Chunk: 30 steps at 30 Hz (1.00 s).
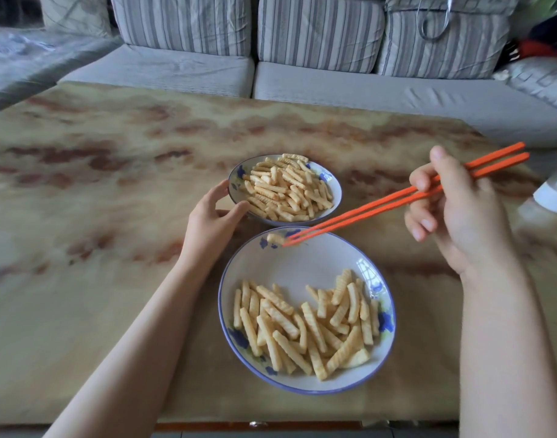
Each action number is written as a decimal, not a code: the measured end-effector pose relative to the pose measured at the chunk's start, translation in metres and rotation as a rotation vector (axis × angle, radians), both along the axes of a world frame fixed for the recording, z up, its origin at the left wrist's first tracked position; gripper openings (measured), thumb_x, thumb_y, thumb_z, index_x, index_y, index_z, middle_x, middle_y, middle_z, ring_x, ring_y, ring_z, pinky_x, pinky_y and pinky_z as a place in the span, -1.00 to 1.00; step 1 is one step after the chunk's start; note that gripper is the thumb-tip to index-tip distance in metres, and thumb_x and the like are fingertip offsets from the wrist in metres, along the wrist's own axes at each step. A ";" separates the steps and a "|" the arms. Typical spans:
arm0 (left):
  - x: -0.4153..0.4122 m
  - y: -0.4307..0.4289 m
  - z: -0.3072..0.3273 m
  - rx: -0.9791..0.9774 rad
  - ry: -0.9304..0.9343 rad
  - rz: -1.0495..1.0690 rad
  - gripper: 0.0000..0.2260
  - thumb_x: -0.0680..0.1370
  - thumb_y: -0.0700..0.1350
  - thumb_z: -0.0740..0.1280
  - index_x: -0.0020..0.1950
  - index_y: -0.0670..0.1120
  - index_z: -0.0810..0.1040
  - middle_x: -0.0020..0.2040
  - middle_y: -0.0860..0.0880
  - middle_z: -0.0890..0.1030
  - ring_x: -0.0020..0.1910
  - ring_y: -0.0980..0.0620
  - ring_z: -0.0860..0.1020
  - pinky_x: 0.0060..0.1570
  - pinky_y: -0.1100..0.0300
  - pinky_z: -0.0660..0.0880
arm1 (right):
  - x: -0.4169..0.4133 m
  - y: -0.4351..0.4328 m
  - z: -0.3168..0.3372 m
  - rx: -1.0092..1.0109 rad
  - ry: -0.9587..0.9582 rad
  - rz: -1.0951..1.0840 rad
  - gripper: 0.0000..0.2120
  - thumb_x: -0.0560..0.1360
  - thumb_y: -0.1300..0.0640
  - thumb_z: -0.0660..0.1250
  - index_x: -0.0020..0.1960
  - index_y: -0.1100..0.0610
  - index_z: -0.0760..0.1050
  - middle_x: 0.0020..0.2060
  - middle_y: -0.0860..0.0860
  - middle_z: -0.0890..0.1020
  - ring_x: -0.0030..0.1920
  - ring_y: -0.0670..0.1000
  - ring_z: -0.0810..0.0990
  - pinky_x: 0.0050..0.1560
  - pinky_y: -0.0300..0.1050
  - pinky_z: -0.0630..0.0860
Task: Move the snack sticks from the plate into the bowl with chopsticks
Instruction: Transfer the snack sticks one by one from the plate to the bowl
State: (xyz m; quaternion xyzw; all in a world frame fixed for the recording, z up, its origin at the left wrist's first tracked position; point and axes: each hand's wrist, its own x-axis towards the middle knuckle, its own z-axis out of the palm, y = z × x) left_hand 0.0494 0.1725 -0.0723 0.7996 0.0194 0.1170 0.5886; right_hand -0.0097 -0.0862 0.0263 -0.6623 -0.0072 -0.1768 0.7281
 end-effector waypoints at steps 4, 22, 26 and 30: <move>-0.001 -0.001 0.001 -0.023 0.014 0.004 -0.58 0.55 -0.12 0.39 0.41 0.01 0.48 0.05 0.24 0.61 -0.25 0.28 0.64 -0.24 0.47 0.50 | 0.007 0.014 -0.001 0.194 -0.062 -0.152 -0.62 0.66 0.12 0.09 -0.33 0.13 0.32 -0.47 -0.11 0.47 -0.66 -0.08 0.27 -0.57 -0.27 0.25; 0.000 0.001 -0.002 0.001 0.008 -0.002 -0.56 0.54 -0.07 0.39 0.43 0.04 0.46 0.25 0.11 0.60 -0.11 0.12 0.68 -0.13 0.40 0.55 | 0.006 0.025 -0.002 0.048 -0.076 -0.061 -0.59 0.66 0.08 0.07 -0.33 0.13 0.36 -0.59 -0.03 0.41 -0.66 -0.02 0.35 -0.52 -0.15 0.21; 0.000 0.000 0.000 0.008 0.004 0.004 -0.57 0.54 -0.09 0.39 0.41 0.02 0.48 0.22 0.13 0.61 -0.13 0.25 0.64 -0.17 0.51 0.47 | -0.008 0.012 0.006 -0.091 -0.017 0.161 -0.60 0.64 0.07 0.09 -0.34 0.17 0.35 -0.47 0.02 0.39 -0.68 -0.03 0.27 -0.62 -0.24 0.25; -0.001 -0.002 0.002 -0.006 0.005 0.008 -0.59 0.55 -0.13 0.38 0.41 0.00 0.48 0.09 0.21 0.59 -0.27 0.39 0.59 -0.27 0.55 0.42 | -0.022 0.008 0.017 -0.189 0.013 0.292 -0.62 0.56 0.00 0.11 -0.32 0.22 0.30 -0.55 -0.02 0.36 -0.71 -0.04 0.24 -0.65 -0.27 0.27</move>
